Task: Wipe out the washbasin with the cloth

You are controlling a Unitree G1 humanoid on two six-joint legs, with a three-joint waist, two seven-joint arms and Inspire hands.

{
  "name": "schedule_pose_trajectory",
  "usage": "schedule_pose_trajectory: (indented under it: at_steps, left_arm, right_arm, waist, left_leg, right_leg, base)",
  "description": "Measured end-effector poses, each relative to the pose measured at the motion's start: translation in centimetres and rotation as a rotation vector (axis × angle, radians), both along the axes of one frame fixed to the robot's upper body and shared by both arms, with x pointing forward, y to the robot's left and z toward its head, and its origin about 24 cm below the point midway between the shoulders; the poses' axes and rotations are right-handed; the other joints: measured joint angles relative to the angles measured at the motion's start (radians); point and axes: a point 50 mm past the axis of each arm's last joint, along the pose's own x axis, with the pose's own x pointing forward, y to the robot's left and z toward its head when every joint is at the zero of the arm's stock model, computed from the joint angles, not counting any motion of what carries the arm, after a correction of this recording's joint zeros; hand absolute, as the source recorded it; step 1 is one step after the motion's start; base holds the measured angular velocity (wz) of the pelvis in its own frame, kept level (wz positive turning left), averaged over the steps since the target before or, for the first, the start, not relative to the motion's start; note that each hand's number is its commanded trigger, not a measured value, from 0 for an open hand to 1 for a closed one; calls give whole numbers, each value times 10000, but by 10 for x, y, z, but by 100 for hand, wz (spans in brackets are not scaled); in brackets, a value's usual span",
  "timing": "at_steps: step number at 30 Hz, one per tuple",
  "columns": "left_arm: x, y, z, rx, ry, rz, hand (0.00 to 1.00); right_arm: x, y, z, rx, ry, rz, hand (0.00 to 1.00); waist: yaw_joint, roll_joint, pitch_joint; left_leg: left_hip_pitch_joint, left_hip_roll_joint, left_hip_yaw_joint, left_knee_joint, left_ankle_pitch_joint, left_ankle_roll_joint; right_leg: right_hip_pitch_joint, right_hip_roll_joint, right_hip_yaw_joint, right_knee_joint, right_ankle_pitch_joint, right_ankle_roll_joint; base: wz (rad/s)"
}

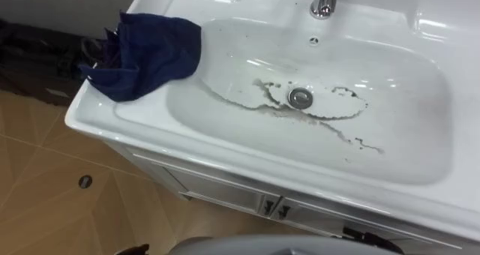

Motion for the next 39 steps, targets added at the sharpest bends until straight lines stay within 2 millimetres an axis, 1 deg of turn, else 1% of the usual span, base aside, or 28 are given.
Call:
schedule_pose_trajectory:
  at_steps: [5,6,13,16,22,25,28,32,34,35,37,39]
  left_arm:
    - [0,0,0,0,2,1,0]
    - [0,0,0,7,2,3,0]
    - [0,0,0,59,-1,94,0]
    - [-2,1,0,38,19,207,0]
    - [-4,1,0,44,22,717,0]
    - [-5,2,0,90,12,844,0]
    - [-10,2,0,102,23,1325,0]
    - [-24,7,1,209,-14,2998,0]
    - [-25,9,1,365,-135,3646,0]
    - [-23,12,2,471,-283,4083,0]
    - [-24,17,3,736,-439,4712,0]
    - [-27,23,5,1102,-666,5883,0]
  right_arm:
    - [0,0,0,-2,3,1,0]
    - [0,0,0,-10,9,12,0]
    - [0,0,0,-24,41,-77,0]
    - [0,1,0,-12,39,-84,0]
    - [-1,1,0,-6,40,-76,0]
    - [-2,0,0,-6,95,-116,0]
    - [-2,0,-1,-18,113,-119,0]
    - [-4,0,-1,-45,206,-123,0]
    - [-4,1,-1,-43,307,-152,0]
    - [-4,0,-1,-56,371,-145,0]
    - [-5,0,-1,-53,482,-207,0]
    - [-6,-2,-1,-189,721,-93,0]
  waist:
    - [5,-3,-3]
    - [9,-20,-13]
    - [8,-33,-8]
    - [21,3,17]
    - [28,28,8]
    - [34,6,17]
    - [37,25,5]
    - [90,5,-3]
    - [137,-3,-12]
    - [188,13,-36]
    - [265,20,-54]
    - [485,57,-69]
  left_leg:
    - [-20,-3,-12,11,0,0]
    - [-17,-4,-16,11,0,0]
    - [1,-5,-112,28,0,0]
    - [-17,5,-98,67,0,0]
    - [-146,0,-147,242,-1,0]
    - [-164,-5,-231,277,-1,-1]
    - [-191,-1,-250,307,-1,-1]
    - [-152,-6,-224,308,-1,-1]
    - [-159,-8,-260,307,-2,0]
    - [-160,-30,-288,308,-9,9]
    - [-133,-70,-390,311,-10,11]
    - [-84,-89,-402,324,-9,12]
  right_leg:
    - [3,1,-20,3,0,0]
    - [5,4,-18,6,0,0]
    - [16,5,-55,10,0,0]
    - [22,1,-110,0,0,0]
    - [10,-5,-270,-1,1,-2]
    - [61,-29,-379,-3,0,-3]
    - [60,-66,-386,-12,-1,-4]
    - [121,-74,-412,-11,-2,-3]
    - [114,-75,-444,-15,-4,0]
    - [124,-77,-504,-16,-5,2]
    - [195,-100,-641,-12,-6,3]
    - [236,-108,-663,10,-4,6]
  base:
    - [0]
    - [0]
    - [1]
    - [1]
    - [5]
    - [10]
    - [3]
    - [-1]
    - [6]
    - [11]
    - [14]
    - [2]
